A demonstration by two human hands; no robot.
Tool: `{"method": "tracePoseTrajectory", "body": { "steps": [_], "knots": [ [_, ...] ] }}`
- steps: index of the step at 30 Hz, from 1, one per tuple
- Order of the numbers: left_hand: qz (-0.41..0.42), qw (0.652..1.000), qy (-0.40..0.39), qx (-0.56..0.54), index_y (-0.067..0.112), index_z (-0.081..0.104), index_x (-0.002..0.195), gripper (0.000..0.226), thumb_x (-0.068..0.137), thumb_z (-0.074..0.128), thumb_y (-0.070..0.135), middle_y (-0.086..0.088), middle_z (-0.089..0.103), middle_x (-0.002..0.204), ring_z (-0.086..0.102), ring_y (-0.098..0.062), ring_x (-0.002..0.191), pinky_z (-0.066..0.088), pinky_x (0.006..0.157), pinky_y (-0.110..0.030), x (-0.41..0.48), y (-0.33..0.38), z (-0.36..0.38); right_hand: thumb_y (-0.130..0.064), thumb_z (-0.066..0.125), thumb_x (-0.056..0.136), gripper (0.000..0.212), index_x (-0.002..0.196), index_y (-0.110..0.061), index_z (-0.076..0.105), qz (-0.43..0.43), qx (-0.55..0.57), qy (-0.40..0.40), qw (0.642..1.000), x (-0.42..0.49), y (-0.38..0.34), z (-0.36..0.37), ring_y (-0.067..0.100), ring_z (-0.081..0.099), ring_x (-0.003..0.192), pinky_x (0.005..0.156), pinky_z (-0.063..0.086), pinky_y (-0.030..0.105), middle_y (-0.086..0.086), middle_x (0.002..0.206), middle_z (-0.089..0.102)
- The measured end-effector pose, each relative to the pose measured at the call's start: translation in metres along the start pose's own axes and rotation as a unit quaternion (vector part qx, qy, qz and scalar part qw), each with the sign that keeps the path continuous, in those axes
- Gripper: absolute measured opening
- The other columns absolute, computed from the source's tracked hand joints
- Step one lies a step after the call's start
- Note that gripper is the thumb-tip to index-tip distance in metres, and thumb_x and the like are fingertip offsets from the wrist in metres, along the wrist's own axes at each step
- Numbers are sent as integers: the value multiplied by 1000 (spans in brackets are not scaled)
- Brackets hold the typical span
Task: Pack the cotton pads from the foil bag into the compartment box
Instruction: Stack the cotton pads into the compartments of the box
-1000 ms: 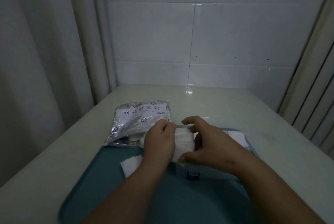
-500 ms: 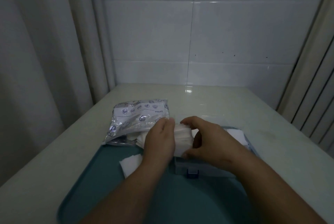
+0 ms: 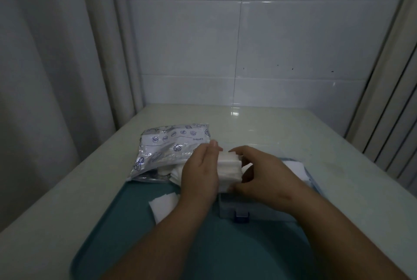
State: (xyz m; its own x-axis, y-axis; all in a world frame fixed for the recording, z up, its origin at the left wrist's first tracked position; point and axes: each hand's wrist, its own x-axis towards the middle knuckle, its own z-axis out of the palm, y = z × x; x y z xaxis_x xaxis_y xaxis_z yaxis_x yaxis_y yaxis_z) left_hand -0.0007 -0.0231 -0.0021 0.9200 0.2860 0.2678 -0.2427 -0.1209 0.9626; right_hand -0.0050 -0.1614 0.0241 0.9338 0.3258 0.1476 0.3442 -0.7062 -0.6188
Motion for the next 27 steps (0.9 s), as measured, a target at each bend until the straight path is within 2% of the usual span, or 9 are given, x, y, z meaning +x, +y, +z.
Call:
{"method": "tracePoseTrajectory", "body": {
  "steps": [4,9,12,15,18,21,22,25,27],
  "knots": [
    [28,1000,-5,-4,11,63,90,27,99,46,30,3,61,80,56,6,65,41,51,-8,-2,1,1,-27,78,74,48,102,-48,45,-9,-3,30,999,-1,0,0,-7,60,73,59,45,11,-22,94,58],
    [5,997,7,73,16,60,81,19,94,53,27,5,60,75,55,-8,71,43,62,-28,3,-8,2,-32,79,71,45,104,-42,50,2,-22,-8,1000,-3,0,1,-7,61,70,58,45,10,-19,93,61],
    [-37,998,-8,52,8,61,83,26,95,50,29,-3,62,79,59,-22,81,48,73,-36,4,-8,4,-34,81,69,37,101,-30,63,6,-29,-26,999,-3,2,1,-1,63,74,64,50,14,-12,92,65],
    [-44,998,-11,39,5,61,82,29,95,48,27,-10,65,85,60,-25,84,47,76,-38,3,-8,4,-37,80,70,33,99,-27,68,4,-43,-28,999,-2,1,1,3,60,75,65,49,16,-9,95,61],
    [-30,997,-17,74,3,56,78,26,94,48,22,-7,58,76,52,-21,74,38,65,-34,4,-10,4,-45,79,69,40,103,-32,63,-6,-46,-28,999,-1,1,2,4,55,76,67,48,22,-9,101,54],
    [-20,994,-10,107,1,53,79,24,94,45,18,-7,53,72,47,-18,69,34,61,-32,5,-11,3,-42,82,67,85,138,-42,35,9,-18,-29,999,-2,1,2,1,55,77,67,45,14,-15,112,51],
    [-22,994,-9,105,1,54,80,25,94,45,19,-7,54,73,47,-18,69,35,61,-33,5,-11,3,-40,82,68,89,140,-44,30,12,-19,-27,999,-3,1,1,0,57,75,64,43,11,-18,111,49],
    [-38,997,-16,65,9,58,81,26,96,45,25,0,58,78,52,-13,73,40,67,-29,6,-8,3,-37,79,73,72,134,-41,41,-5,-32,-20,999,-6,-3,0,-3,56,70,58,41,7,-26,93,46],
    [-42,996,-27,67,14,58,80,23,96,46,25,4,58,78,53,-10,75,39,68,-26,5,-8,3,-35,80,72,70,131,-40,42,1,-34,-18,999,-6,-4,1,-3,55,68,56,39,9,-25,86,45]
  ]
}}
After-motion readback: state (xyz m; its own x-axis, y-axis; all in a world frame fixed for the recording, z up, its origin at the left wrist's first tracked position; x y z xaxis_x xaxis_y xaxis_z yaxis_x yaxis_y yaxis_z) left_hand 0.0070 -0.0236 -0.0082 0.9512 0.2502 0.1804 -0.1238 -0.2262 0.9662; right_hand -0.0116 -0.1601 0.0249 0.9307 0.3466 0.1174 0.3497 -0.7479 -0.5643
